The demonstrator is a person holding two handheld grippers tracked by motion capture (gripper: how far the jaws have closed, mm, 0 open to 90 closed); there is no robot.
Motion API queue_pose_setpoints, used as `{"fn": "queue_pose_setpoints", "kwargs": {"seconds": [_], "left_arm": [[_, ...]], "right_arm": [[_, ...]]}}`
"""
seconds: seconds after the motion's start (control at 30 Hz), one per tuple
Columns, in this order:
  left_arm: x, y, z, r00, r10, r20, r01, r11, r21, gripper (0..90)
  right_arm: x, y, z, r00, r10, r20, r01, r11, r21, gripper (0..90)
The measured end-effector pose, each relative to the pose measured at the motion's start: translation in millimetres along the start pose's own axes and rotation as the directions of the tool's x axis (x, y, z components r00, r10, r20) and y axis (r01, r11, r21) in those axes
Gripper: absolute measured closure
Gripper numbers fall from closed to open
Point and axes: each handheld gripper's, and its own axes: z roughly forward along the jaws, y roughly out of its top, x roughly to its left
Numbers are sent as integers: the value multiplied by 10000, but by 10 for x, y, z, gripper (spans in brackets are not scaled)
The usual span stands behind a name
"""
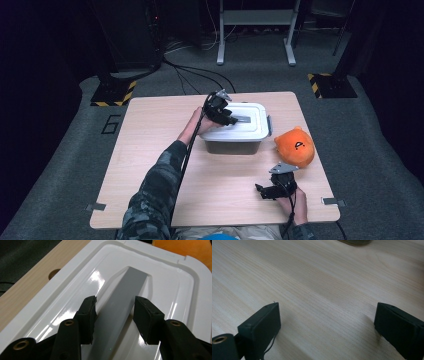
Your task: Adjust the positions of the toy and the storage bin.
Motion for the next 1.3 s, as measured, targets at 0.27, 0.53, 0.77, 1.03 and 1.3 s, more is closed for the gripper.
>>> {"fn": "queue_pose_setpoints", "kwargs": {"seconds": [0.27, 0.53, 0.77, 1.03, 1.3], "left_arm": [[-70, -106, -107, 9995, -203, -252, 201, 9998, -92, 610], [-177, -231, -216, 9953, -206, -948, 180, 9994, -282, 661], [-259, -295, -297, 9939, -261, -1074, 241, 9995, -194, 661], [-318, -406, -390, 9943, -309, -1021, 276, 9991, -334, 661], [-396, -520, -497, 9946, -374, -971, 337, 9986, -400, 661]], "right_arm": [[3, 0, -1, 10000, 48, 9, -48, 10000, 9, 63], [-2, -1, -3, 10000, -23, 1, 23, 10000, 16, 64], [-3, -2, -3, 10000, -20, 17, 20, 10000, 5, 66], [-3, -2, -3, 10000, -20, 25, 20, 10000, 6, 66], [-3, -2, -3, 10000, -14, 37, 14, 10000, 6, 66]]}}
